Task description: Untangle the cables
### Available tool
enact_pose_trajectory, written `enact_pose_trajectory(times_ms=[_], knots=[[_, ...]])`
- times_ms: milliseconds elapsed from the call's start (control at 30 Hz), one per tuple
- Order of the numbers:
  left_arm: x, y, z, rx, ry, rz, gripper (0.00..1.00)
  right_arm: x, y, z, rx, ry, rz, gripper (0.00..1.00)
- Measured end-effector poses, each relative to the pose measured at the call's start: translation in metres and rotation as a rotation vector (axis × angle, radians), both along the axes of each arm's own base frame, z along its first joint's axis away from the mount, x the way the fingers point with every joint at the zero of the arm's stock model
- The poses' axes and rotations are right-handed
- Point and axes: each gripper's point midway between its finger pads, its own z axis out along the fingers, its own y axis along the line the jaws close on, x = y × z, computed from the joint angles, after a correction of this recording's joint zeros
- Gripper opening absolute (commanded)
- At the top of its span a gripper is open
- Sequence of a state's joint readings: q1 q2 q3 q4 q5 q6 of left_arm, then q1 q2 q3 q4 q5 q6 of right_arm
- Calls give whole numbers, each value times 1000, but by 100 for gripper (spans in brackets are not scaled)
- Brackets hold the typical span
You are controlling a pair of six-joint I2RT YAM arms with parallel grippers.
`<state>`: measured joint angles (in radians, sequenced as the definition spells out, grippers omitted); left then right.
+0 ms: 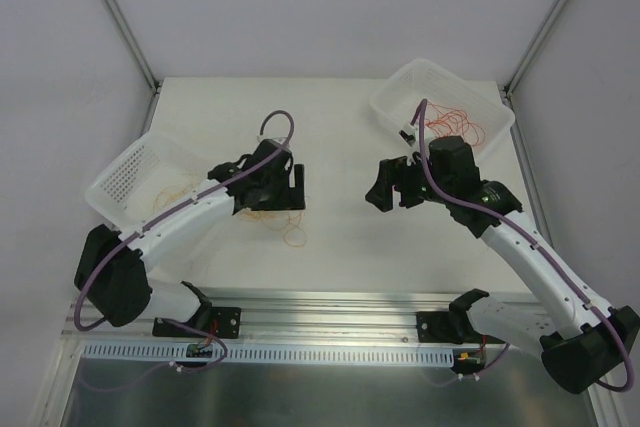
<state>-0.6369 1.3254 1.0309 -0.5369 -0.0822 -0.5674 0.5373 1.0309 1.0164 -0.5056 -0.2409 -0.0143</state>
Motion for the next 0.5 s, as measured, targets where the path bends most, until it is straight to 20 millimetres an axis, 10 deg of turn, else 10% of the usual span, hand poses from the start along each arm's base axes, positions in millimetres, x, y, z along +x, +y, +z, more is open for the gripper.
enact_pose_trajectory(times_ms=[300,500], knots=[[-20,-37,-68,80,168,-20,63,1,-4,-12,-11,21,-33,93],[-20,-38,-92,97,212,11,34,-1,-7,-14,-16,19,-44,93]])
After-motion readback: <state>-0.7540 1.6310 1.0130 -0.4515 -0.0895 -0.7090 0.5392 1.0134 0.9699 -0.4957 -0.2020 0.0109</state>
